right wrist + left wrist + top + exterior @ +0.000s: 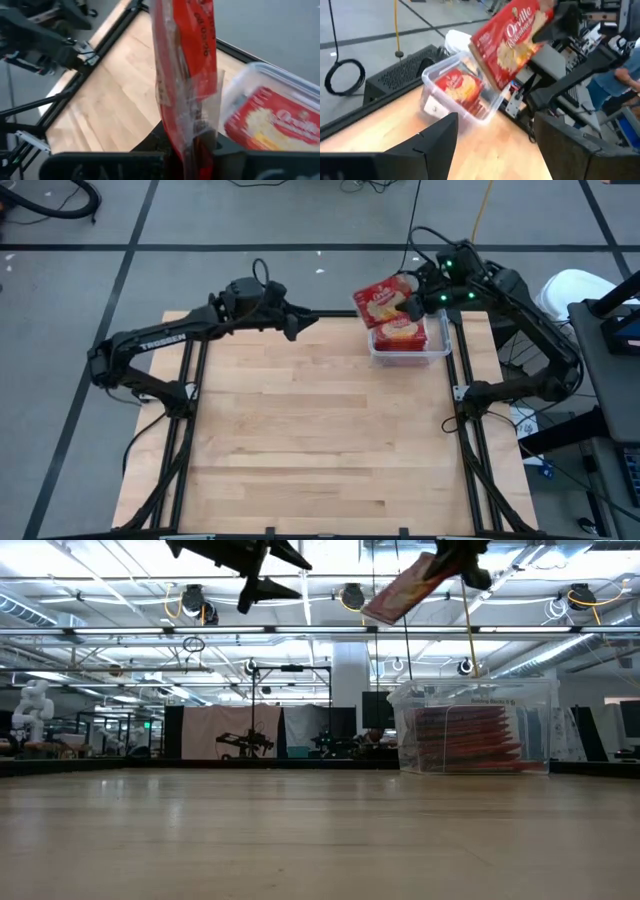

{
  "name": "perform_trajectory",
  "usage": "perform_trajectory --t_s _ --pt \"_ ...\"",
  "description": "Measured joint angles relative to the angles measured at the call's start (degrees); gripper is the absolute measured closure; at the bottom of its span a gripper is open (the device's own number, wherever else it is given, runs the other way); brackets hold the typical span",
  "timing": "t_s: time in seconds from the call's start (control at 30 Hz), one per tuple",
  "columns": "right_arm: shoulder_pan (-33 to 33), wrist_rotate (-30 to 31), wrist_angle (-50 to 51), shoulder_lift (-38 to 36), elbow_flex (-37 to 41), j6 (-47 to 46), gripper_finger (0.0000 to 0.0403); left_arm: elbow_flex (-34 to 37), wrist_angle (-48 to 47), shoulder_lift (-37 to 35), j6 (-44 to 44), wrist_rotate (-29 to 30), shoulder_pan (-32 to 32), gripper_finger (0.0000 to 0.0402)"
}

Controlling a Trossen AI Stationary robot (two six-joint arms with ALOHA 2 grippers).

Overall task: Sort popcorn bags into baskets
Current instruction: Put the popcorn bag into the transparent container

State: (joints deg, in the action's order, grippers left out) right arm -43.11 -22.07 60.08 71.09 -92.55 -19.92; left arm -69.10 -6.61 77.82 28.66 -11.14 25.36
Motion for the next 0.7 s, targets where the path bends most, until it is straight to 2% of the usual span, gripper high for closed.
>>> perform_trajectory --t_s 0.13,0.43,0.7 --pt "-1.00 2.67 3.40 -1.10 0.00 -1.33 0.0386 0.00 -5.47 -2.14 -0.21 -1.44 -0.22 0.0151" --pt "-3.56 8.27 9.25 -2.49 0.00 -3.50 0.0386 0.02 -14.86 -8.40 -2.87 -3.68 -0.90 0.0208" --pt "-8.52 8.37 9.42 -2.35 0.64 -3.47 0.0387 0.01 -19.93 -14.12 -6.81 -3.65 -2.18 0.0260"
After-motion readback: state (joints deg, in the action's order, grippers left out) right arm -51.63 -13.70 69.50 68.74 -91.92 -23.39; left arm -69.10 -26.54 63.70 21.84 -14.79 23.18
